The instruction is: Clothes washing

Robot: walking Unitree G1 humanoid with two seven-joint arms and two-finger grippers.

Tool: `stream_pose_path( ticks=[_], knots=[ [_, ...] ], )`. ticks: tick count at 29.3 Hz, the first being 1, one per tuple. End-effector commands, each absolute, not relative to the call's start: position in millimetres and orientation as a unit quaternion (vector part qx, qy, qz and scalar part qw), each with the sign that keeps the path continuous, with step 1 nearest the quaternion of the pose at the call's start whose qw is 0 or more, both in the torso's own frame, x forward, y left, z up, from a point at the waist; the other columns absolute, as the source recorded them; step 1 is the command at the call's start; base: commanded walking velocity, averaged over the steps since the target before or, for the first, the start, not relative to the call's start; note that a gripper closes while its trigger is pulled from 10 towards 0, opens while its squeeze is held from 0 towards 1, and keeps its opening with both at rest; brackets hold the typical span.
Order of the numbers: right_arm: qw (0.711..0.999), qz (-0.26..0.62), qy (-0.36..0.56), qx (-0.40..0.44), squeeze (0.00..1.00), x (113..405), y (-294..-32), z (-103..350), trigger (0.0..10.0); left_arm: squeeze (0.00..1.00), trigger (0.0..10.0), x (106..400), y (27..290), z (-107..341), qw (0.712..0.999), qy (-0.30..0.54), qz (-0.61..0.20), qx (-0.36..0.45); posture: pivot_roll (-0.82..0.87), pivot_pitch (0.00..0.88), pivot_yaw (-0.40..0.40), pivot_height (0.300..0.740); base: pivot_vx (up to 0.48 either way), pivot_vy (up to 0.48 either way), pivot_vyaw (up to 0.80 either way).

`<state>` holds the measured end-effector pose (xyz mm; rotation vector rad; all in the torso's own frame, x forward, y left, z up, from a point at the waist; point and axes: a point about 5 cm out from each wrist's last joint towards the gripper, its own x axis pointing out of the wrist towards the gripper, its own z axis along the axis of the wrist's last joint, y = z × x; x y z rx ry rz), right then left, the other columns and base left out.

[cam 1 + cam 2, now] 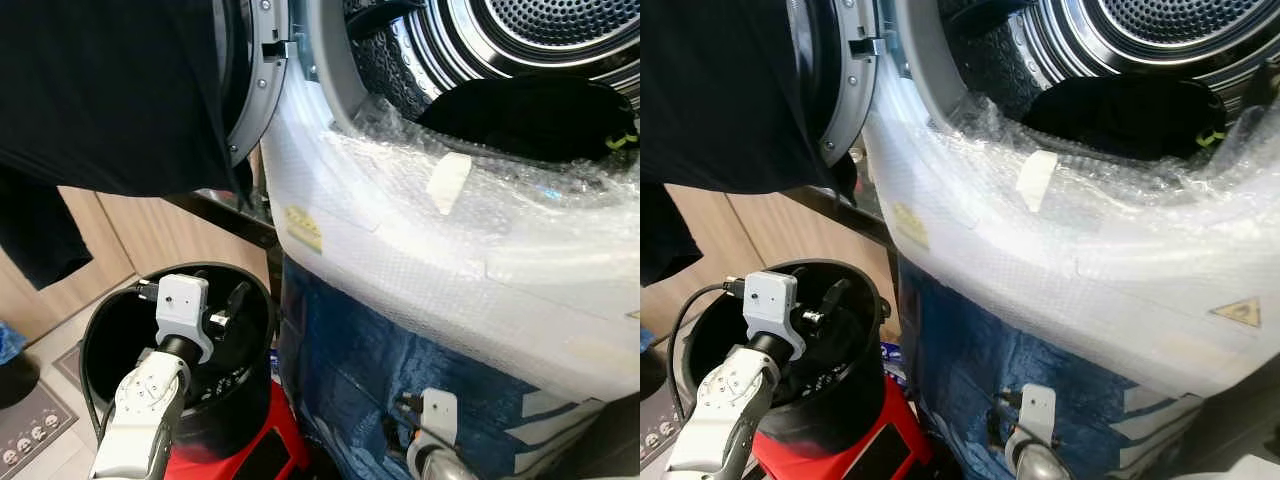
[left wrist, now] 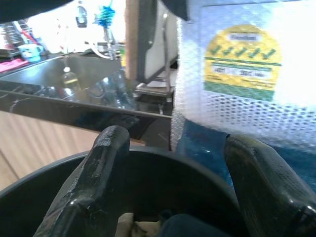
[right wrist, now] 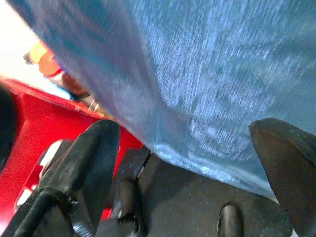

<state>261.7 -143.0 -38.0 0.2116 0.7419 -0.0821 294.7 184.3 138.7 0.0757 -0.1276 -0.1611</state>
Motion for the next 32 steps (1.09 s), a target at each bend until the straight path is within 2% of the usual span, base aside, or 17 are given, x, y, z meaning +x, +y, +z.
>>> stream_pose_path(
  ticks=[1,9,10,11,12,13,20,22,24,26,27,30,32],
  knots=[
    [0.921,-0.049,0.374,0.102,0.0,255.4,-142.8,-43.7,10.0,0.0,10.0,294.1,186.3,141.0,0.994,-0.066,-0.079,0.041,0.14,0.047,0.038,0.74,0.0,0.0,0.0],
    [0.921,-0.052,0.373,0.102,0.0,255.3,-142.7,-43.8,10.0,0.0,10.0,294.1,186.3,141.0,0.994,-0.066,-0.079,0.041,0.14,0.047,0.038,0.74,0.0,0.0,0.0],
    [0.897,-0.109,0.426,0.046,0.0,231.3,-168.3,-60.2,10.0,0.0,10.0,292.6,187.5,141.9,0.994,-0.064,-0.079,0.042,0.16,0.067,0.037,0.74,0.0,0.0,0.0],
    [0.875,-0.133,0.465,-0.019,0.0,210.9,-186.0,-70.7,10.0,0.0,10.0,291.9,188.5,142.3,0.994,-0.059,-0.08,0.043,0.16,0.067,0.037,0.74,0.0,0.0,0.0],
    [0.85,-0.131,0.496,-0.119,0.0,189.5,-202.8,-79.2,10.0,0.0,10.0,291.7,189.8,142.0,0.995,-0.048,-0.081,0.045,0.16,0.067,0.037,0.74,0.0,0.0,0.0],
    [0.85,-0.118,0.495,-0.135,0.0,189.3,-201.9,-79.5,10.0,0.0,10.0,292.0,189.9,141.6,0.995,-0.044,-0.081,0.045,0.16,0.067,0.037,0.74,0.0,0.0,0.0],
    [0.85,-0.119,0.494,-0.136,0.0,189.3,-201.8,-79.5,10.0,0.0,10.0,292.0,190.0,141.6,0.995,-0.044,-0.081,0.045,0.16,0.067,0.037,0.74,0.0,0.0,0.0],
    [0.84,-0.182,0.504,-0.087,0.0,172.2,-213.1,-85.1,10.0,0.0,10.0,292.6,189.0,144.4,0.995,-0.042,-0.088,0.037,0.16,0.095,0.054,0.74,0.0,0.0,0.0],
    [0.843,-0.21,0.491,-0.066,0.0,169.9,-219.1,-84.4,10.0,0.0,10.0,294.5,187.1,146.5,0.994,-0.041,-0.094,0.032,0.15,0.102,0.06,0.74,0.0,0.0,0.0],
    [0.855,-0.204,0.472,-0.066,0.0,176.8,-218.3,-81.1,10.0,0.0,10.0,296.2,185.4,147.6,0.994,-0.042,-0.097,0.029,0.15,0.108,0.062,0.74,0.0,0.0,0.0],
    [0.864,-0.181,0.46,-0.092,0.0,182.1,-215.9,-78.9,10.0,0.0,10.0,297.4,183.5,147.9,0.994,-0.043,-0.098,0.028,0.15,0.111,0.064,0.74,0.0,0.0,0.0],
    [0.864,-0.156,0.463,-0.12,0.0,182.9,-212.0,-79.4,10.0,0.0,10.0,298.1,181.7,147.4,0.994,-0.042,-0.099,0.026,0.15,0.114,0.064,0.74,0.0,0.0,0.0],
    [0.861,-0.183,0.47,-0.068,0.0,178.6,-211.1,-81.8,10.0,0.0,10.0,297.8,180.5,148.6,0.994,-0.044,-0.1,0.021,0.14,0.117,0.066,0.74,0.0,0.0,0.0]
  ],
)
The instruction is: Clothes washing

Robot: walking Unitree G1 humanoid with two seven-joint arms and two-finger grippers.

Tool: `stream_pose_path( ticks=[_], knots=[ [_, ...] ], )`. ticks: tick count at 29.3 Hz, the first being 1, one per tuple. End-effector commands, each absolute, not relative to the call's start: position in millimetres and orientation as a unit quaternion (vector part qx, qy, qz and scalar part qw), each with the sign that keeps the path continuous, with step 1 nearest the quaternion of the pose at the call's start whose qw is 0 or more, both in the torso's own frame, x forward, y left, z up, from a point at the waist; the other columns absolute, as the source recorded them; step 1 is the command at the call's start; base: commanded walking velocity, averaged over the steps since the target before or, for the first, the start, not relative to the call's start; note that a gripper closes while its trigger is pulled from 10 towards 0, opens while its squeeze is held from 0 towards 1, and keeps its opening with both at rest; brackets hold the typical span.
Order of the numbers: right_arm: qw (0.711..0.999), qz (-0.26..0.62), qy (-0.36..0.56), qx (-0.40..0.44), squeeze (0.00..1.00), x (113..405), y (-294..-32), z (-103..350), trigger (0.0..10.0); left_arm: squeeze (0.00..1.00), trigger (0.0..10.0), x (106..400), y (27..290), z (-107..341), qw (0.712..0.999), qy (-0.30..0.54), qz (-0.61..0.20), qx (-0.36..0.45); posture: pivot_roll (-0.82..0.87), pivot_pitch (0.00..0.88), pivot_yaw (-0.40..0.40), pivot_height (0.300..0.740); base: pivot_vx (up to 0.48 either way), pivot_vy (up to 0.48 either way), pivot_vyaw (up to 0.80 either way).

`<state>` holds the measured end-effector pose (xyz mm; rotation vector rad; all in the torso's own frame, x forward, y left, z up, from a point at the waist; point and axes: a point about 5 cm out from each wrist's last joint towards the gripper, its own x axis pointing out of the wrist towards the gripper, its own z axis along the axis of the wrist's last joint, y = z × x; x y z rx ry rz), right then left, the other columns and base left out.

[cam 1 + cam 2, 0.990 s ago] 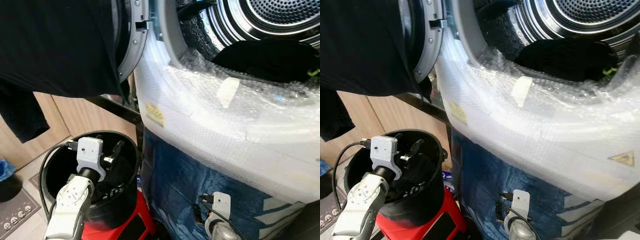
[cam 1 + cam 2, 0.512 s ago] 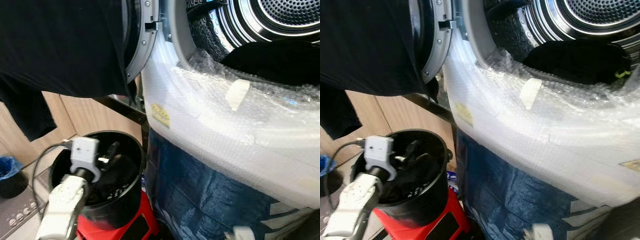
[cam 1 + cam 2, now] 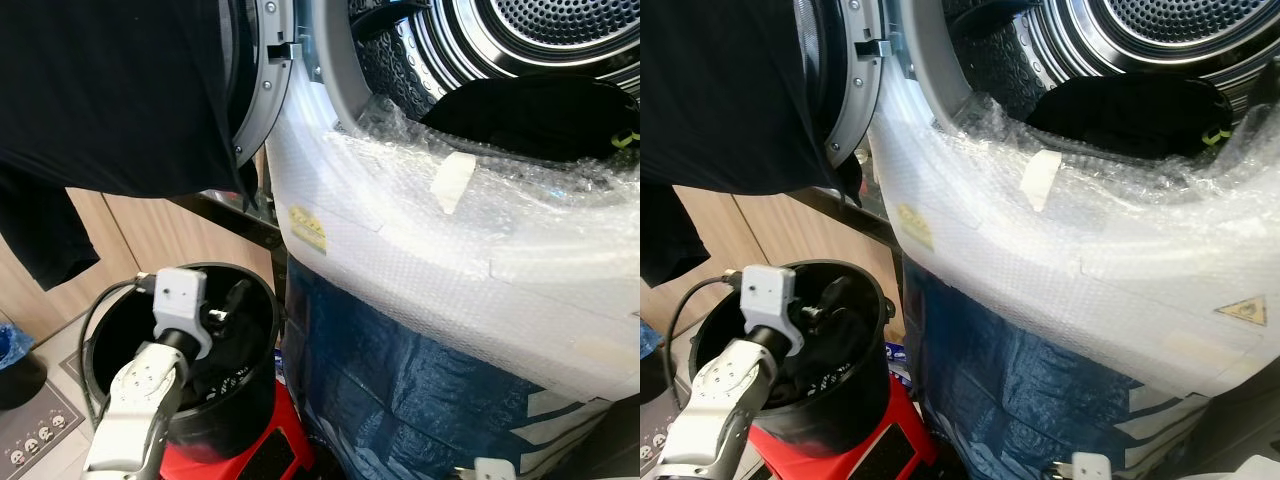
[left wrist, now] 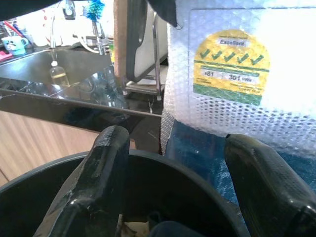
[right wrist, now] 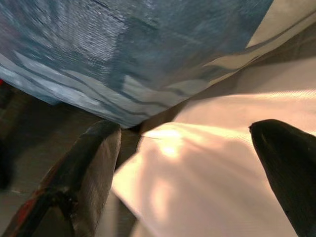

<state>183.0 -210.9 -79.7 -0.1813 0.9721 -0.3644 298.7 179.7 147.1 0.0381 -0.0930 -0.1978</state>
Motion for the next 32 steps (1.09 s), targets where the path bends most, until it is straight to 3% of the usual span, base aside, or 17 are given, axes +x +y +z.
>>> stream_pose_path(
  ticks=[1,6,7,12,19,32],
  knots=[
    [0.86,-0.187,0.47,-0.062,0.0,178.1,-211.0,-82.1,10.0,0.0,10.0,297.7,180.4,148.9,0.994,-0.043,-0.101,0.021,0.14,0.117,0.066,0.74,0.0,0.0,0.0],
    [0.857,-0.153,0.483,-0.095,0.0,169.9,-202.7,-87.3,10.0,0.0,10.0,291.5,191.2,150.8,0.995,-0.023,-0.093,0.011,0.16,0.129,0.071,0.74,0.0,0.0,0.0],
    [0.856,-0.15,0.485,-0.096,0.0,168.2,-202.3,-88.1,10.0,1.0,10.0,290.0,194.6,149.4,0.996,-0.011,-0.089,0.006,0.16,0.129,0.071,0.74,0.0,0.0,0.0],
    [0.851,-0.142,0.494,-0.108,0.0,162.1,-203.5,-90.6,10.0,1.0,10.0,287.8,206.9,143.9,0.998,0.034,-0.049,0.012,0.16,0.127,0.071,0.74,0.0,0.0,0.0],
    [0.857,-0.115,0.484,-0.132,0.0,166.0,-200.7,-89.4,10.0,1.0,10.0,291.6,213.9,137.3,0.993,0.069,-0.031,-0.09,0.17,0.065,0.064,0.74,0.0,0.0,0.0],
    [0.871,-0.101,0.461,-0.138,0.0,183.9,-192.2,-82.4,10.0,1.0,10.0,310.6,215.5,134.8,0.982,0.109,-0.025,-0.153,0.17,0.092,0.079,0.74,0.0,0.0,0.0]
  ],
)
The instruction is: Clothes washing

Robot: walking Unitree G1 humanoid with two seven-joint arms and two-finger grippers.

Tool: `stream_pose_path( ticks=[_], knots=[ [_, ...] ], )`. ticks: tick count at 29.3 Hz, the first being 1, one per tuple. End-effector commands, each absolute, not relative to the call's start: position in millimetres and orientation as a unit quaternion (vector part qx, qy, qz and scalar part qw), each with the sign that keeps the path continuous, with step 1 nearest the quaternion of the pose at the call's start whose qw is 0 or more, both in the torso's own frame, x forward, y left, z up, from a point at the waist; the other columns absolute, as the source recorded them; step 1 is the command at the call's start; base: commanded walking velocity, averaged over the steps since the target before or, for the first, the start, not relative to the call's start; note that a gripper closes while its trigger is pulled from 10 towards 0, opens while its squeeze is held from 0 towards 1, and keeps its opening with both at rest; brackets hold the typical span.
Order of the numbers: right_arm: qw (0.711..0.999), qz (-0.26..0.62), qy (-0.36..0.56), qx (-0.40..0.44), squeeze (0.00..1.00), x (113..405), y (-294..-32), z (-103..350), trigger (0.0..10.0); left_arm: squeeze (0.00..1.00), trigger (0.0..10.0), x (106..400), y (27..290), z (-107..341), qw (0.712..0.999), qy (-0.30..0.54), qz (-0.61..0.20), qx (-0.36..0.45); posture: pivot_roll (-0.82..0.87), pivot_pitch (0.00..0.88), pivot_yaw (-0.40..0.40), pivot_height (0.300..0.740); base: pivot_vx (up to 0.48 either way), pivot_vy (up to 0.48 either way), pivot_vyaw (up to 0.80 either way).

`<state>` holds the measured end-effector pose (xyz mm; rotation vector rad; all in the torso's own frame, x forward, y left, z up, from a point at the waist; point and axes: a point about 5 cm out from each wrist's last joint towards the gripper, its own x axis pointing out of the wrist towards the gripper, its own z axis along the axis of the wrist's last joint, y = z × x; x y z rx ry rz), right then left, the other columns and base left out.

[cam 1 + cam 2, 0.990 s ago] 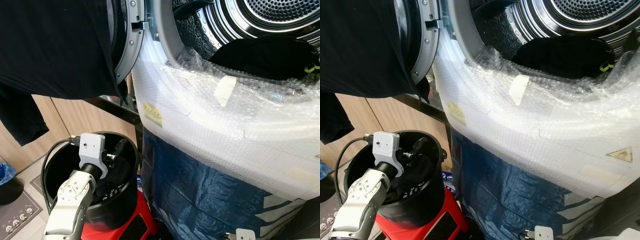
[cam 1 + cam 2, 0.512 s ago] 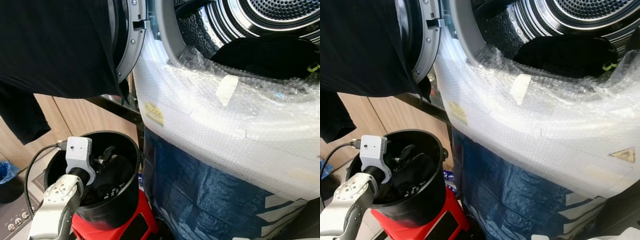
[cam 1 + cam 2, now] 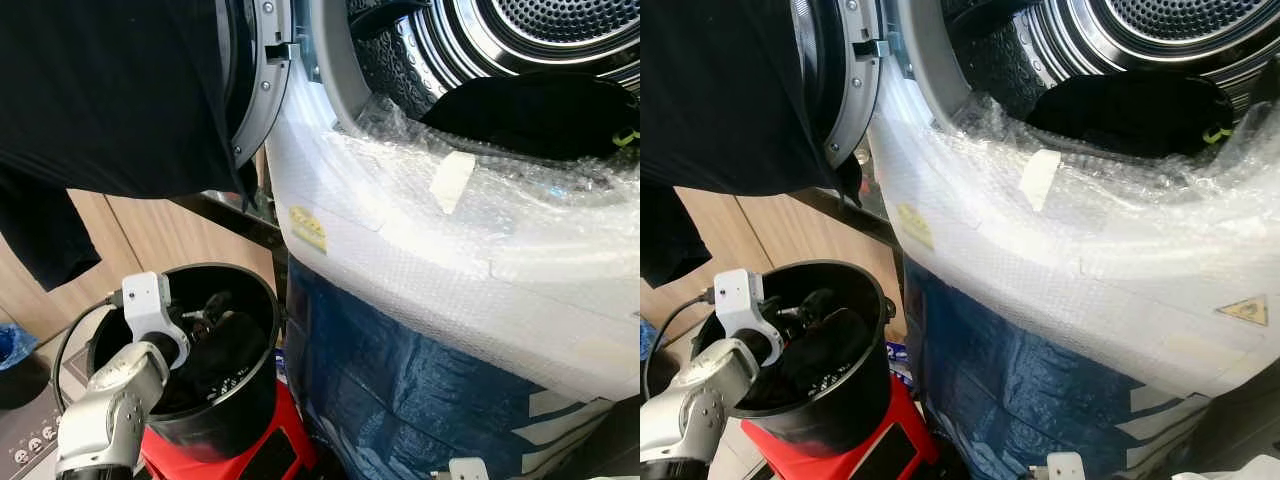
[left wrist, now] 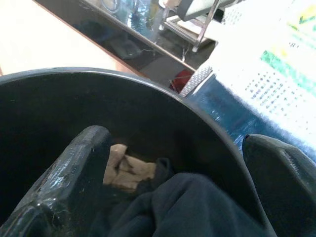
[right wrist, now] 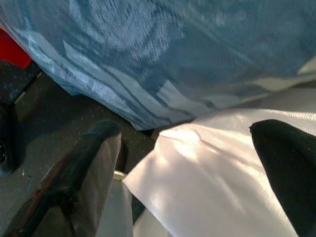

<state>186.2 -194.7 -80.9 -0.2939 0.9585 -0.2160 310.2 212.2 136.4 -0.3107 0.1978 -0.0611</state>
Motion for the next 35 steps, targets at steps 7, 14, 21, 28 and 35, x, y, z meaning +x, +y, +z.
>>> stream_pose_path(
  ticks=[7,14,21,28,35],
  knots=[
    [0.862,-0.097,0.473,-0.152,0.0,171.2,-194.8,-87.7,10.0,0.0,10.0,306.7,208.5,123.9,0.971,0.163,-0.041,-0.17,0.16,0.103,0.084,0.74,0.0,0.0,0.0],
    [0.855,-0.107,0.483,-0.158,0.0,161.6,-204.9,-90.2,10.0,0.0,10.0,306.6,210.8,121.9,0.97,0.175,-0.024,-0.166,0.14,0.088,0.092,0.74,0.0,0.0,0.0],
    [0.854,-0.101,0.482,-0.167,0.0,163.3,-205.5,-89.5,10.0,0.0,10.0,303.4,215.9,122.8,0.967,0.189,-0.003,-0.173,0.14,0.077,0.094,0.74,0.0,0.0,0.0],
    [0.86,-0.092,0.474,-0.166,0.0,172.4,-196.7,-87.0,10.0,0.0,10.0,296.3,216.9,110.7,0.957,0.239,-0.014,-0.164,0.16,0.086,0.095,0.74,0.0,0.0,0.0],
    [0.855,-0.078,0.481,-0.179,0.0,168.6,-191.4,-89.5,10.0,0.0,10.0,292.0,216.0,97.3,0.95,0.272,-0.021,-0.153,0.15,0.088,0.099,0.74,0.0,0.0,0.0]
  ],
)
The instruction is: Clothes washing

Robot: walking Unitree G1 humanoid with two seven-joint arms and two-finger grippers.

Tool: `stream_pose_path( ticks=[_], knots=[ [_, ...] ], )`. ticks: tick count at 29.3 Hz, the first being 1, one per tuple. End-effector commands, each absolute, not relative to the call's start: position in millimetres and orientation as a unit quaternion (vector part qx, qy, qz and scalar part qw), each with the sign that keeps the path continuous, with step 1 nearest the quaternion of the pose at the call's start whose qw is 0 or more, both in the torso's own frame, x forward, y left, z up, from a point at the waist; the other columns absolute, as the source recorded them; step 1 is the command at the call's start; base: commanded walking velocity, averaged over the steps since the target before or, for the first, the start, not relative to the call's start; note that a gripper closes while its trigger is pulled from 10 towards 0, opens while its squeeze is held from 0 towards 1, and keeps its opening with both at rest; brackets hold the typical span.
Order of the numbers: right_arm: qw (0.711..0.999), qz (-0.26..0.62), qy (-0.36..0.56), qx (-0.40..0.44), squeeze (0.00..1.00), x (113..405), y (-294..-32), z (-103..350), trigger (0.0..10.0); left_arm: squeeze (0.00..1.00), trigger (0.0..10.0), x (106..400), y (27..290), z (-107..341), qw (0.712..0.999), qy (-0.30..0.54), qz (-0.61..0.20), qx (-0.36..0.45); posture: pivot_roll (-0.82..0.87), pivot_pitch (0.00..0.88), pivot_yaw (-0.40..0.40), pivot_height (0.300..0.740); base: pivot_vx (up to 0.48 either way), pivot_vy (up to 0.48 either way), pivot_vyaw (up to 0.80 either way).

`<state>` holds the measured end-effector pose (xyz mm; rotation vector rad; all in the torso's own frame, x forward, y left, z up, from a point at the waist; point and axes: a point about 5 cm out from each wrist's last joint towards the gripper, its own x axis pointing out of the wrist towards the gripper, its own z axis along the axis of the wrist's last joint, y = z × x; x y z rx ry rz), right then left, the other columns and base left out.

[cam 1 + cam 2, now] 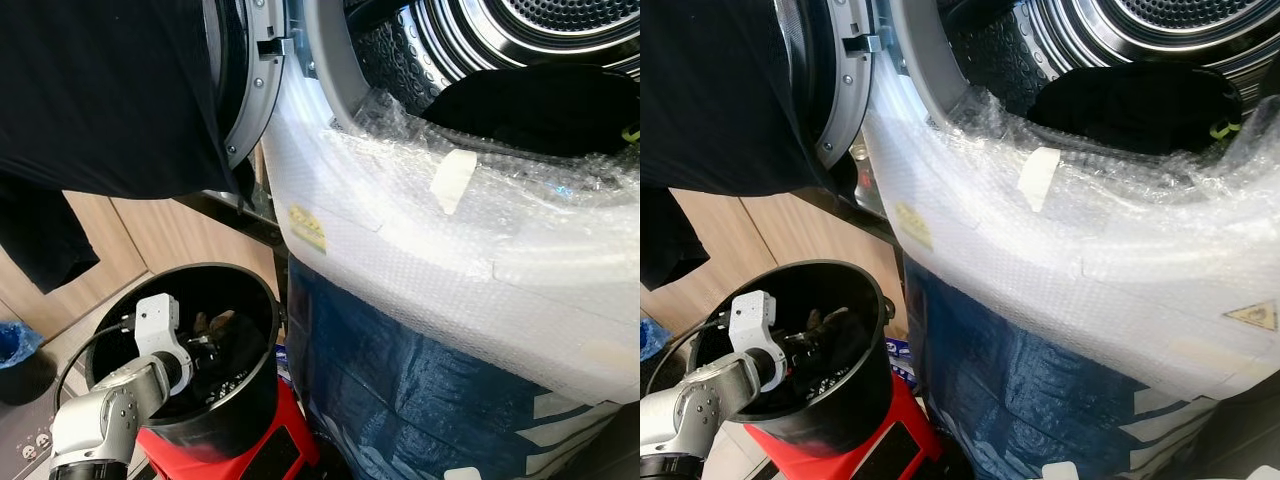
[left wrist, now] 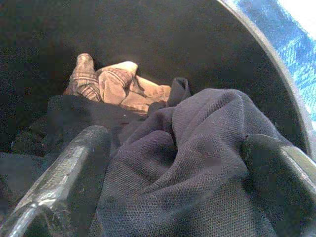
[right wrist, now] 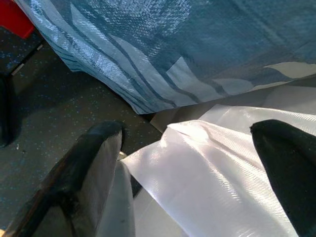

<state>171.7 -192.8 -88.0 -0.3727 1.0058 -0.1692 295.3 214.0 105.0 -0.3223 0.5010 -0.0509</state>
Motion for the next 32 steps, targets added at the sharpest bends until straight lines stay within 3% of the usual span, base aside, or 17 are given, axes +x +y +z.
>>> stream_pose_path(
  ticks=[1,20,32],
  knots=[
    [0.855,-0.079,0.481,-0.178,0.0,168.4,-191.3,-89.6,10.0,0.0,10.0,291.8,216.3,96.7,0.949,0.274,-0.02,-0.153,0.15,0.088,0.099,0.74,0.0,0.0,0.0],
    [0.845,-0.051,0.489,-0.209,0.0,161.9,-191.4,-92.6,10.0,0.0,10.0,285.2,203.4,87.7,0.91,0.323,-0.081,-0.246,0.13,0.038,0.091,0.74,0.0,0.0,0.0],
    [0.851,-0.042,0.476,-0.219,0.0,171.7,-190.4,-88.5,10.0,0.0,10.0,282.6,208.6,77.8,0.904,0.355,-0.06,-0.23,0.13,0.051,0.069,0.74,0.0,0.0,0.0]
  ],
)
